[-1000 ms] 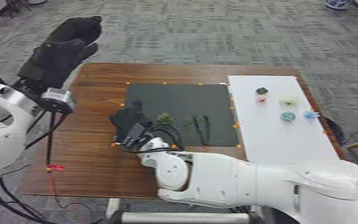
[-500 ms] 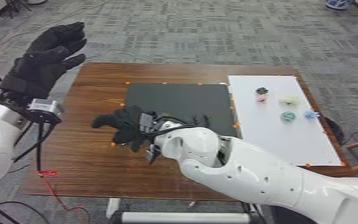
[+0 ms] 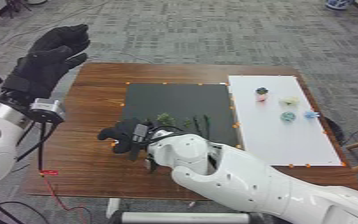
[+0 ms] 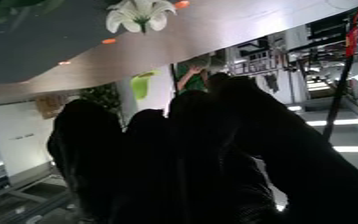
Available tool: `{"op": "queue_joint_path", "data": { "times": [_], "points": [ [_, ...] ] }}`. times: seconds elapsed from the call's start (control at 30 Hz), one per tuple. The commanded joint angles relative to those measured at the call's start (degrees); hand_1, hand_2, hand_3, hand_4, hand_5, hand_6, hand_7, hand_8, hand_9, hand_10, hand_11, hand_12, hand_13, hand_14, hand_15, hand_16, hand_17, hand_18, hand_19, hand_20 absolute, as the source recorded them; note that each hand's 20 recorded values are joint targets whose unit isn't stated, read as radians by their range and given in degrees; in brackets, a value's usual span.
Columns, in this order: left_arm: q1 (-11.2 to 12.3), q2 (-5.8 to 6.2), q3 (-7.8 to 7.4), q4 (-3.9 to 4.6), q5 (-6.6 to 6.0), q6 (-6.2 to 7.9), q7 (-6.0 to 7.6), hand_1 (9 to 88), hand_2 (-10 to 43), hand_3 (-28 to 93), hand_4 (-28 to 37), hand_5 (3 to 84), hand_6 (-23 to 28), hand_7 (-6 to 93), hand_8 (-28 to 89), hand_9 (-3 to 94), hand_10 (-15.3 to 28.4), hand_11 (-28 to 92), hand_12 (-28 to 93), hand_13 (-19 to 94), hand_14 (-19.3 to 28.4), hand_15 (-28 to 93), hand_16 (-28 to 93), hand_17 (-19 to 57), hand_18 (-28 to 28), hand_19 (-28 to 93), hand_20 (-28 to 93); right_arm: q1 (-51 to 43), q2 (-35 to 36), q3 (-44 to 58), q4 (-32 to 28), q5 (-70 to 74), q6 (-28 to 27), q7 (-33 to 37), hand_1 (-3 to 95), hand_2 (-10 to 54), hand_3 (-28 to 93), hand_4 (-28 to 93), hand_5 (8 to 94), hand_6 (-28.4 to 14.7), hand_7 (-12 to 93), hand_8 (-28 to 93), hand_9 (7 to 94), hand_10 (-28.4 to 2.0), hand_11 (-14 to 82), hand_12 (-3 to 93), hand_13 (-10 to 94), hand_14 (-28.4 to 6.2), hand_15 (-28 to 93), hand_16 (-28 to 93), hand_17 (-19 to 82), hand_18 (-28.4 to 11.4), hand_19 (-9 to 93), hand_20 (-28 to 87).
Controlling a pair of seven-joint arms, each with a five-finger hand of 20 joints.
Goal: Arrange flowers
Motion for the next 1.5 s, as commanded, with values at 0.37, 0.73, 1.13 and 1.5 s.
{"op": "queue_joint_path", "data": {
  "times": [0.37, 0.73, 1.13, 1.5],
  "points": [
    [-0.1, -0.85, -0.29, -0.22, 0.04, 0.69, 0.47, 24.3, -9.5, 77, -27.5, 20.6, -0.8, 34.8, -17, 15.9, 5.4, 26, 17, 11, 6.5, 34, 0, -7.1, 15.1, 30, 14, 2.6, -0.7, -3.4, 2.3, -1.6, -1.1, 3.9, 25.6, 18.4, 93, -6, 41.0, 1.2, 22, -17, 86.8, -8.8, 67.0, 35.8, 90, -4.5, 85, 35, 63, -22.9, 93, 76],
    [0.9, -1.07, -0.85, -0.46, 0.11, 0.74, 0.43, 25.5, -6.6, 71, -26.2, 22.9, 2.0, 25.9, -12, 16.9, 8.1, 21, 19, 10, 10.9, 36, 0, -10.3, 19.5, 39, 12, 4.0, 0.0, -4.2, 2.7, -0.9, 1.0, 5.0, 24.6, 18.4, 93, -6, 48.6, 0.4, 20, -16, 87.3, -8.5, 67.5, 35.6, 90, -4.5, 86, 35, 63, -22.9, 93, 77],
    [1.8, -1.21, -1.43, -0.65, 0.15, 0.72, 0.54, 27.0, -4.1, 65, -24.8, 25.1, 4.9, 19.1, -9, 18.2, 12.3, 17, 21, 9, 16.1, 40, -2, -11.8, 24.1, 46, 7, 4.4, 0.4, -4.9, 2.7, -0.6, 0.4, 7.1, 24.3, 18.2, 93, -6, 50.4, 0.2, 20, -16, 87.0, -8.1, 68.1, 35.8, 90, -4.2, 86, 35, 63, -22.2, 93, 77],
    [2.6, -1.35, -1.96, -0.84, -0.01, 0.65, 0.49, 27.3, -3.3, 64, -24.2, 26.2, 5.9, 16.3, -7, 18.9, 13.7, 16, 22, 9, 18.2, 43, -3, -11.9, 25.4, 49, 4, 4.9, 0.6, -6.0, 2.7, 0.4, 0.2, 10.2, 24.3, 18.1, 93, -6, 51.9, -0.1, 20, -17, 86.8, -7.9, 68.5, 35.7, 90, -3.9, 87, 35, 63, -22.0, 93, 77]
  ]
}}
